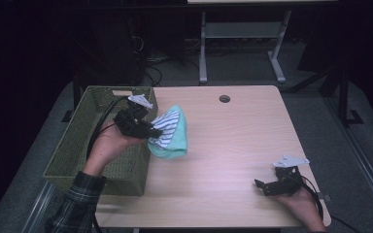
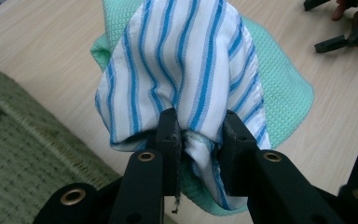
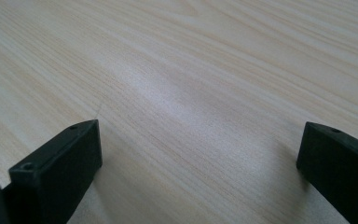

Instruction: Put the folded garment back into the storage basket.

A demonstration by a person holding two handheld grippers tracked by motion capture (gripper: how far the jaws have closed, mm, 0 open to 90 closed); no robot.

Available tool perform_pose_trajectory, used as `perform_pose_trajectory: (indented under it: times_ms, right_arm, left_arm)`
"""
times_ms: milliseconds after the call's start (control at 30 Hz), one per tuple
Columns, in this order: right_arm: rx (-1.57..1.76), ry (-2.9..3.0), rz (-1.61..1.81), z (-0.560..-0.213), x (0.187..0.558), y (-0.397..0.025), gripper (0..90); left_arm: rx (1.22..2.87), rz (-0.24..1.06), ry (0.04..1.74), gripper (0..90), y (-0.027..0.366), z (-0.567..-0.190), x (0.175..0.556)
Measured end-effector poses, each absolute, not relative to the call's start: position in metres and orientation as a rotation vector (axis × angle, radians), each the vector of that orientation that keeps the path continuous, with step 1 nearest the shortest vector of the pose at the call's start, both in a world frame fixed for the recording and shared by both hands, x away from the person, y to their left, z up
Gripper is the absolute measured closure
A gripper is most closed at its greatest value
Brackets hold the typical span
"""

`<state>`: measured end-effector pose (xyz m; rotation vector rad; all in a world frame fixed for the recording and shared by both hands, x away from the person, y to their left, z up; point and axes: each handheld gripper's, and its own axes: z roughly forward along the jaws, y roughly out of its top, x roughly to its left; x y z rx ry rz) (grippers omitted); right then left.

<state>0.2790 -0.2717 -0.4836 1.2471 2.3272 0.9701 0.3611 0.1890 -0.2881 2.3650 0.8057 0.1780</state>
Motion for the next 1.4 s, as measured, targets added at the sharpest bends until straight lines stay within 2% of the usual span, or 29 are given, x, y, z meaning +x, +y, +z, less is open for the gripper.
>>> perform_pose_trajectory:
  times_ms: [633, 1400]
  right_arm:
    - [1.247, 2.327, 0.97, -0.484, 0.279, -0.272, 0.0]
    - [1.246, 2.327, 0.969, -0.484, 0.279, -0.272, 0.0]
  left_arm:
    - [2.264, 0.252, 0.991, 71.9, 0.256, -0.286, 0.362]
    - [2.16, 0.327, 1.228, 71.8, 0.324, -0.308, 0.358]
